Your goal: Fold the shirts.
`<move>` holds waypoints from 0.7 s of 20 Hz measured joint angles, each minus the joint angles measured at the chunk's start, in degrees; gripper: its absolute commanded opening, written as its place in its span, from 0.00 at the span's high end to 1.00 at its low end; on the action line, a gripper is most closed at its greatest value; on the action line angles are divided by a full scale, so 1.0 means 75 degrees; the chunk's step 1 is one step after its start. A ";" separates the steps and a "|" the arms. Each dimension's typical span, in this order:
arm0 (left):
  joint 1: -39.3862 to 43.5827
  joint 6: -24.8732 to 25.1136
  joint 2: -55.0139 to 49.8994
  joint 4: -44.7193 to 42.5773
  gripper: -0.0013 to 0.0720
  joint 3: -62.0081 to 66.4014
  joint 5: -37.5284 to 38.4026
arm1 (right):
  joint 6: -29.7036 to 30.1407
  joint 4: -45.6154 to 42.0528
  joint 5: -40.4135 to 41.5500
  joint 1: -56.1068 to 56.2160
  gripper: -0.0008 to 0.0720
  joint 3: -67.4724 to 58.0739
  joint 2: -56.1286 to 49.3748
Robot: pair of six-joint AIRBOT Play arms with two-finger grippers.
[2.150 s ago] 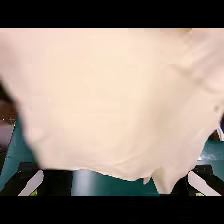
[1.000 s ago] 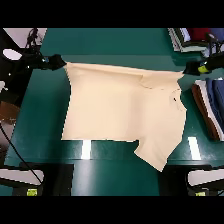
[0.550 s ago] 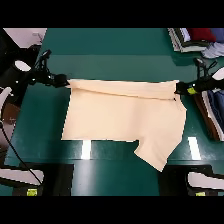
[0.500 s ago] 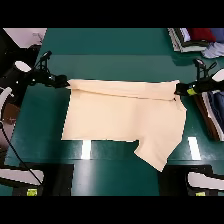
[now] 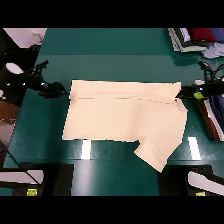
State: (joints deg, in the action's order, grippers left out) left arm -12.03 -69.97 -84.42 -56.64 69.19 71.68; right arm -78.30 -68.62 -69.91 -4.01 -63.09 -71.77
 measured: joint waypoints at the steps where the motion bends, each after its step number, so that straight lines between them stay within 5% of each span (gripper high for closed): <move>1: -0.0105 0.0003 0.0283 -0.0023 0.14 -0.0341 0.0096 | 0.0009 0.0003 -0.0175 -0.0146 0.46 0.0160 0.0277; 14: -0.0396 -0.0242 0.2856 0.0105 0.14 -0.5013 0.0154 | 0.0670 0.1303 -0.1192 -0.1425 0.47 0.1751 0.2259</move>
State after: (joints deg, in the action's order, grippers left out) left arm -15.00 -71.79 -63.00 -55.86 31.59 72.84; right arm -73.28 -58.85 -78.85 -14.70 -49.95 -54.83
